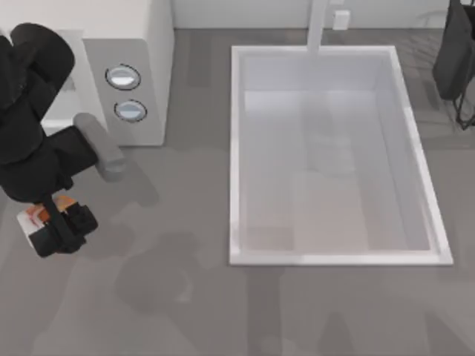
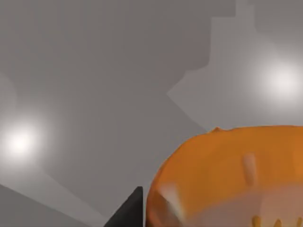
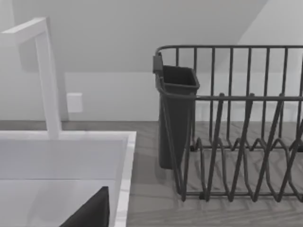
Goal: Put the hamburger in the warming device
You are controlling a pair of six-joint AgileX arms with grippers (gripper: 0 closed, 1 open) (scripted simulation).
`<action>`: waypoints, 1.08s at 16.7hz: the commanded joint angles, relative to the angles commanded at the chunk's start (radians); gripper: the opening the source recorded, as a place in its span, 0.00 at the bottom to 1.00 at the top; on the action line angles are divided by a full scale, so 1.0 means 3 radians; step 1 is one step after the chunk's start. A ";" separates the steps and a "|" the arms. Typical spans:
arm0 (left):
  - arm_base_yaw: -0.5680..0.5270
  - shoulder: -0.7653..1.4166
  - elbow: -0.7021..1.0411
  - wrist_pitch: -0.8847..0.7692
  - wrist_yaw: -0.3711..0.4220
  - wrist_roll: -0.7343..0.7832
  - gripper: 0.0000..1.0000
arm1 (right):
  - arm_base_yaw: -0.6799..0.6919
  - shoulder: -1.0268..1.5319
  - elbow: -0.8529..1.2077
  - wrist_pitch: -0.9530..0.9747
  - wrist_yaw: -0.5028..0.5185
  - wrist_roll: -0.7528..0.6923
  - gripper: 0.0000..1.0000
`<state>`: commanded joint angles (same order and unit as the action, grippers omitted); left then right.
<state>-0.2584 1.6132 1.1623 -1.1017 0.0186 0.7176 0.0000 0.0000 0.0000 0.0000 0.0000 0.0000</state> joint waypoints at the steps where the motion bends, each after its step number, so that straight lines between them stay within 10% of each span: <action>1: 0.0009 0.0013 0.0000 0.0035 0.0004 -0.0012 0.00 | 0.0000 0.0000 0.0000 0.0000 0.0000 0.0000 1.00; 7: 0.0233 0.0354 -0.0027 0.0990 0.0108 -0.0327 0.00 | 0.0000 0.0000 0.0000 0.0000 0.0000 0.0000 1.00; 18: 0.1043 0.1391 -0.0311 0.4799 0.0455 -0.1499 0.00 | 0.0000 0.0000 0.0000 0.0000 0.0000 0.0000 1.00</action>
<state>0.0544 2.0304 1.0689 0.3379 0.1551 0.2680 0.0000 0.0000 0.0000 0.0000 0.0000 0.0000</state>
